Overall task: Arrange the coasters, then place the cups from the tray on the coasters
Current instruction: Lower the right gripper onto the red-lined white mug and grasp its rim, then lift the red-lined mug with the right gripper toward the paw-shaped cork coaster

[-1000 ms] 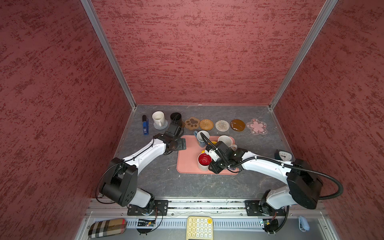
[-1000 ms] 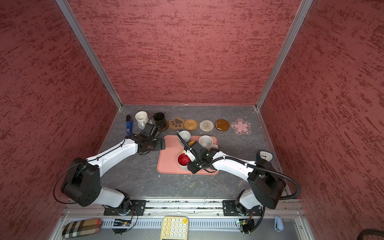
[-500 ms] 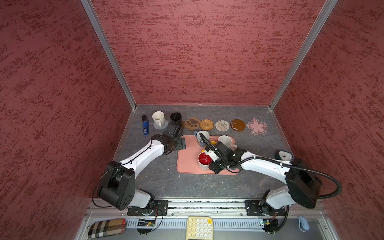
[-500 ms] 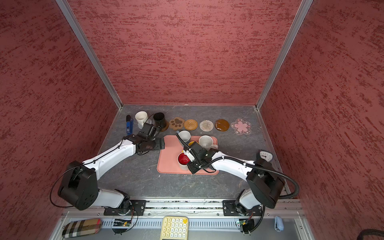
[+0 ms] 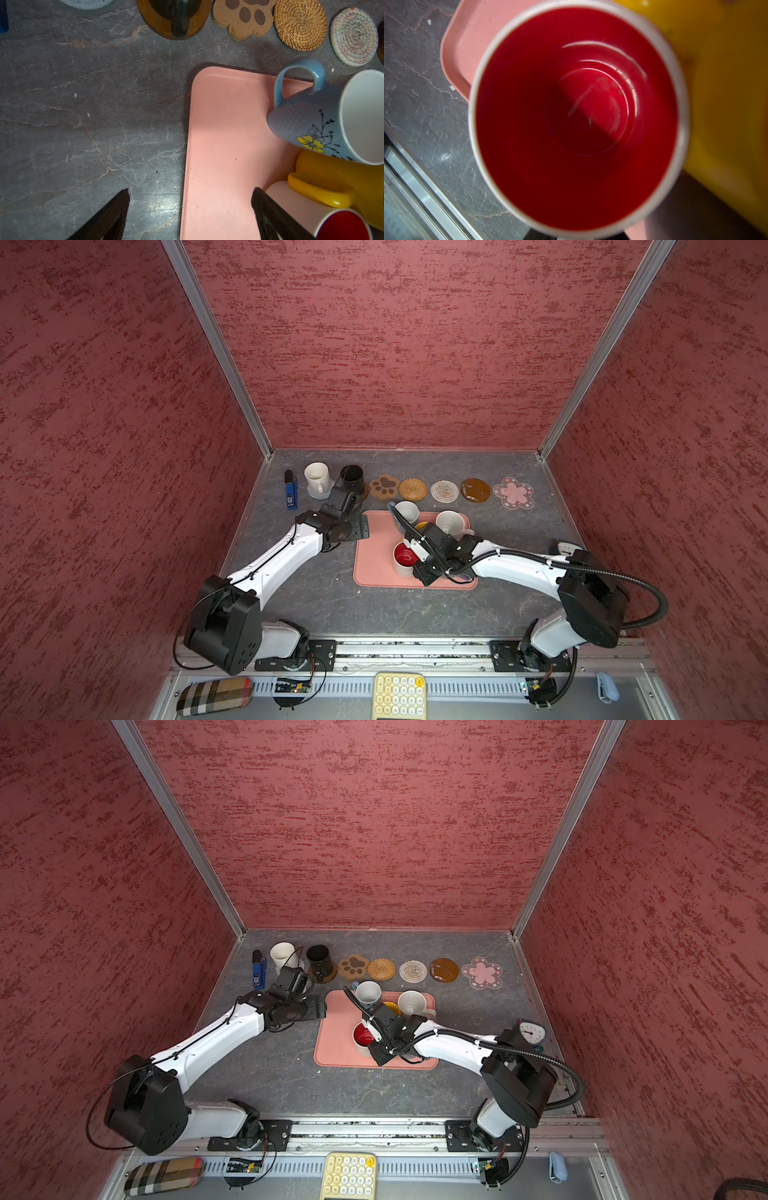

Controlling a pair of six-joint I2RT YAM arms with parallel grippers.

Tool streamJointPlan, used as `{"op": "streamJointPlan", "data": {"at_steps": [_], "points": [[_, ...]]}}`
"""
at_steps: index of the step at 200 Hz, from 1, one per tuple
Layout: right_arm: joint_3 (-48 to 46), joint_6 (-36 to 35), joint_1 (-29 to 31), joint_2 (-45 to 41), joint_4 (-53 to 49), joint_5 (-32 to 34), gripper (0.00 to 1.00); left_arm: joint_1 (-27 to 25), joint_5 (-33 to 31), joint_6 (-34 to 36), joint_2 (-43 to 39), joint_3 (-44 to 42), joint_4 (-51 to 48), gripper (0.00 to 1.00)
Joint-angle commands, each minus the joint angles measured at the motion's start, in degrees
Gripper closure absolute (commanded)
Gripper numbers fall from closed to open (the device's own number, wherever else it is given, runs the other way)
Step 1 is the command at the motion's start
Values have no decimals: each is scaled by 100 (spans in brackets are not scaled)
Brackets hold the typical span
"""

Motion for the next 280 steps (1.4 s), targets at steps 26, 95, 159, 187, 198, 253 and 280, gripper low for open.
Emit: {"op": "streamJointPlan", "data": {"at_steps": [26,95,159,187,198,253,280], "points": [[244,194,82,81,-47,419,74,24,-47,26,-153,-32,-115,8],[300,291,149,213,-62,478,84,-2,-56,0,-427,-126,-250,7],[431,311,206,-96,-132,586,100,-20,-65,-65,-809,-33,-500,7],[471,278,232,-330,-175,663,100,-38,-83,-86,-964,19,-624,6],[488,275,240,-415,-194,700,100,-38,-83,-93,-1012,30,-656,7],[605,315,239,-604,-186,693,100,-108,-116,-140,-1183,140,-851,6],[684,328,241,-882,-231,701,100,-151,-149,-146,-1261,215,-945,6]]}}
